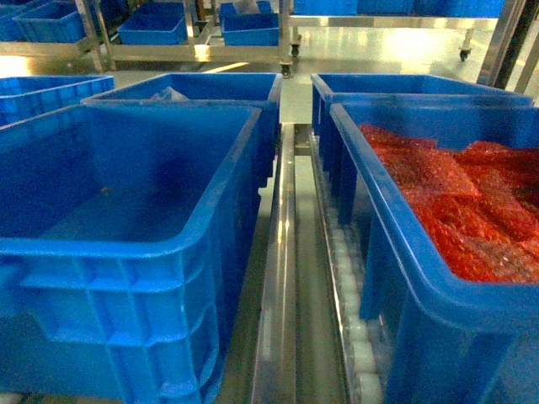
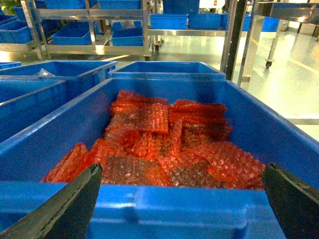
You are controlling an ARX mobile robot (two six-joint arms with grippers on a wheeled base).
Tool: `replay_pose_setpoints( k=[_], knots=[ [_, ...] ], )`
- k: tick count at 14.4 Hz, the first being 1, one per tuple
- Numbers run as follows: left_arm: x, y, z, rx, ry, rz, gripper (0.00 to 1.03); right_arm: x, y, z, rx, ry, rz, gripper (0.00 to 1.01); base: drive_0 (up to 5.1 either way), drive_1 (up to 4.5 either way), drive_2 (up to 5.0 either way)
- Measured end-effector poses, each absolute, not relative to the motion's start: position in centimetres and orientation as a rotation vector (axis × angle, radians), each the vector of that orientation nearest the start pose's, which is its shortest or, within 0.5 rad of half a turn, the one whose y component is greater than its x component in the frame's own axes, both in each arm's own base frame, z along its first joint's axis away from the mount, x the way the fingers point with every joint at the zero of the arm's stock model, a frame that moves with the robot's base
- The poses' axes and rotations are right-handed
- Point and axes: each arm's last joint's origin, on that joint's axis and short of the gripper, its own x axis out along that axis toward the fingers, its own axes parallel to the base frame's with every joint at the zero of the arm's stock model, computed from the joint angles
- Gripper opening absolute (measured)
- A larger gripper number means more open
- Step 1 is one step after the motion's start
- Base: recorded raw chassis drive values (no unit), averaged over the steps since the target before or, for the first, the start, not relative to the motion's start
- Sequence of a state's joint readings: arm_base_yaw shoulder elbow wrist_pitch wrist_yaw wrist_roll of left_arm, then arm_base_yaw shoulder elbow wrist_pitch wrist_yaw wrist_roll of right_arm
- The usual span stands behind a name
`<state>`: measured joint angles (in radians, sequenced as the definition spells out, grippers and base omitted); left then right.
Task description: Pick blue part to blue bin on bottom shelf
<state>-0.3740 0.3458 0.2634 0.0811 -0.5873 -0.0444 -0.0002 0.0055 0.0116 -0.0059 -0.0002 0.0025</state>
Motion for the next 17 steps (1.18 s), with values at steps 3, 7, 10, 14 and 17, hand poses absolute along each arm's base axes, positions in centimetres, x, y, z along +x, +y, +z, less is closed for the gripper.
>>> replay_pose_setpoints(
  k=[3, 7, 10, 14, 17],
  knots=[
    [11.15, -2.67, 23.14, -0.039, 0.006, 0.211, 0.43, 9.73, 0.00, 16.66, 0.002, -0.002, -0.001, 0.98, 0.0, 0.00, 0.0],
    [11.08, -2.64, 23.22, -0.042, 0.000, 0.212, 0.43, 9.73, 0.00, 16.65, 0.002, -0.001, 0.000, 0.98, 0.0, 0.00, 0.0],
    [11.08, -2.64, 23.21, -0.042, 0.000, 0.212, 0.43, 9.73, 0.00, 16.65, 0.002, -0.001, 0.000, 0.98, 0.0, 0.00, 0.0],
    [11.08, -2.64, 23.22, -0.042, -0.001, 0.212, 0.43, 9.73, 0.00, 16.65, 0.002, -0.001, 0.000, 0.98, 0.0, 0.00, 0.0],
    [11.08, -2.64, 23.22, -0.042, -0.001, 0.212, 0.43, 9.73, 0.00, 16.65, 0.002, -0.001, 0.000, 0.98, 0.0, 0.00, 0.0]
  ],
)
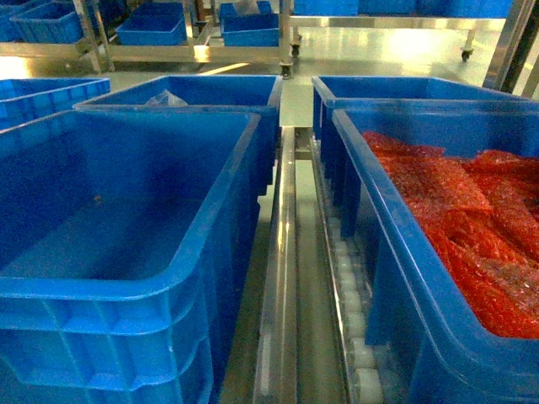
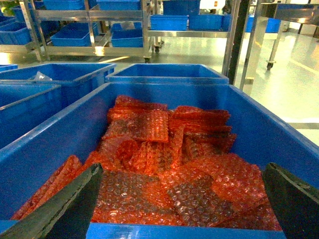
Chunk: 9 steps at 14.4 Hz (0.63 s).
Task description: Pick blue part to blue bin on bottom shelf
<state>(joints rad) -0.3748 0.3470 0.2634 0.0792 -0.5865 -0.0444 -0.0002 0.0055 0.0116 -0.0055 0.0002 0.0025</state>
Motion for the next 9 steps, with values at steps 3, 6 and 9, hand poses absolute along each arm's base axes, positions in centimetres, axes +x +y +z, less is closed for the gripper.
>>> replay_pose_setpoints(
  k=[3, 6, 9],
  knots=[
    [11.08, -2.64, 23.22, -0.042, -0.001, 0.212, 0.43, 9.73, 0.00, 16.65, 0.002, -0.001, 0.000, 0.98, 0.0, 0.00, 0.0],
    [11.08, -2.64, 23.21, -0.042, 0.000, 0.212, 0.43, 9.73, 0.00, 16.65, 0.002, -0.001, 0.000, 0.98, 0.0, 0.00, 0.0],
    [11.08, -2.64, 23.21, -0.042, 0.000, 0.212, 0.43, 9.73, 0.00, 16.65, 0.002, -0.001, 0.000, 0.98, 0.0, 0.00, 0.0]
  ],
)
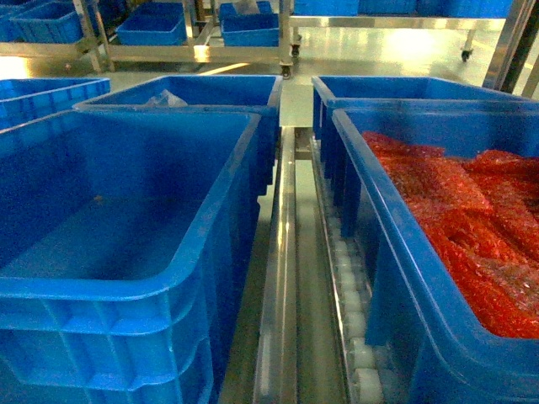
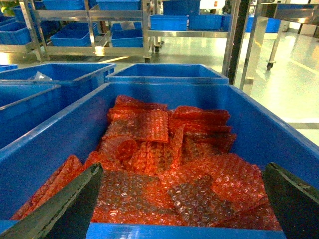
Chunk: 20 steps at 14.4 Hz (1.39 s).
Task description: Pick blue part to blue bin on bottom shelf
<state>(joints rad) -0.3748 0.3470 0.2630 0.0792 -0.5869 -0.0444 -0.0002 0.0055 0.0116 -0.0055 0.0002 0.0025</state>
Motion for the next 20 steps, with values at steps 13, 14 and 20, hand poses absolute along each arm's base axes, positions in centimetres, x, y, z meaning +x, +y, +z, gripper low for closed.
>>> replay_pose_setpoints(
  k=[13, 14, 20],
  knots=[
    [12.9, -4.4, 23.3, 0.094, -0.016, 0.232, 0.43, 9.7, 0.0, 16.7, 0.002, -0.001, 0.000, 0.98, 0.0, 0.00, 0.0],
    [14.5, -5.3, 23.7, 0.098, -0.014, 0.183, 0.43, 9.7, 0.0, 16.7, 0.002, -0.001, 0.000, 0.98, 0.0, 0.00, 0.0],
    [24.0, -7.7, 24.8, 0.074, 0.048, 0.105, 0.43, 9.7, 0.0, 16.7, 0.002, -0.001, 0.000, 0.98, 0.0, 0.00, 0.0]
  ],
)
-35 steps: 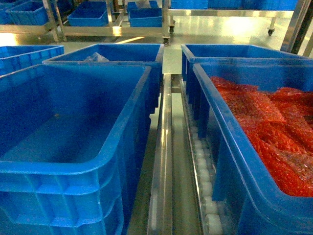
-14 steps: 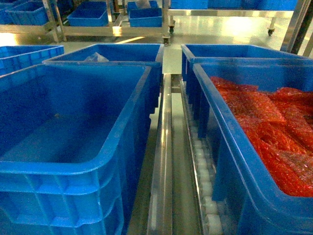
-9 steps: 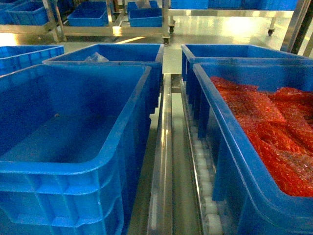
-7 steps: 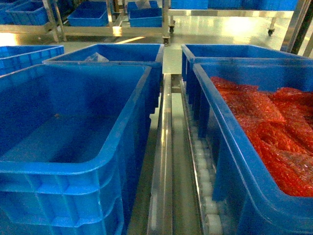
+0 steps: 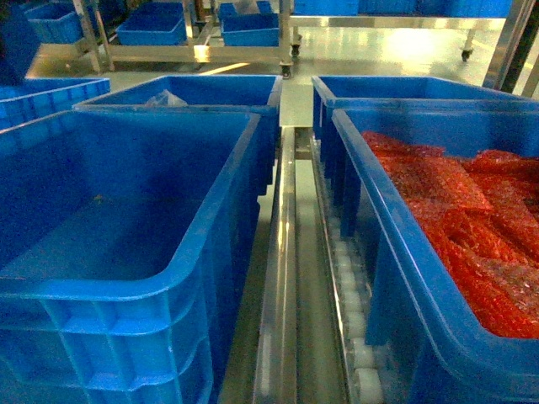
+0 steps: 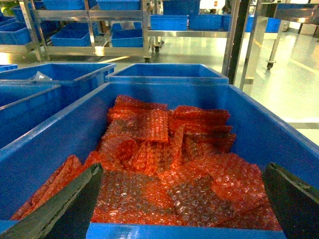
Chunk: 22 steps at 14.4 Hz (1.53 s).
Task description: Pick blue part to blue bin on bottom shelf
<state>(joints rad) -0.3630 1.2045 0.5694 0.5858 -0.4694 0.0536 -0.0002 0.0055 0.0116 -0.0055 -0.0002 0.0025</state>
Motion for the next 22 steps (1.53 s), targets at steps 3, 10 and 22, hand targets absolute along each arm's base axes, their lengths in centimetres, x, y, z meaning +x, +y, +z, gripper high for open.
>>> replay_pose_setpoints(
  k=[3, 10, 22],
  knots=[
    [24.9, -8.1, 22.8, 0.104, 0.134, 0.095, 0.55, 9.7, 0.0, 16.7, 0.002, -0.001, 0.000, 0.98, 0.0, 0.00, 0.0],
    [20.9, -4.2, 21.0, 0.008, 0.007, 0.014, 0.48, 9.7, 0.0, 16.7, 0.002, -0.001, 0.000, 0.98, 0.0, 0.00, 0.0],
    [14.5, 0.1, 17.6, 0.003, 0.012, 0.022, 0.02, 9.7, 0.0, 16.7, 0.002, -0.001, 0.000, 0.98, 0.0, 0.00, 0.0]
  ],
)
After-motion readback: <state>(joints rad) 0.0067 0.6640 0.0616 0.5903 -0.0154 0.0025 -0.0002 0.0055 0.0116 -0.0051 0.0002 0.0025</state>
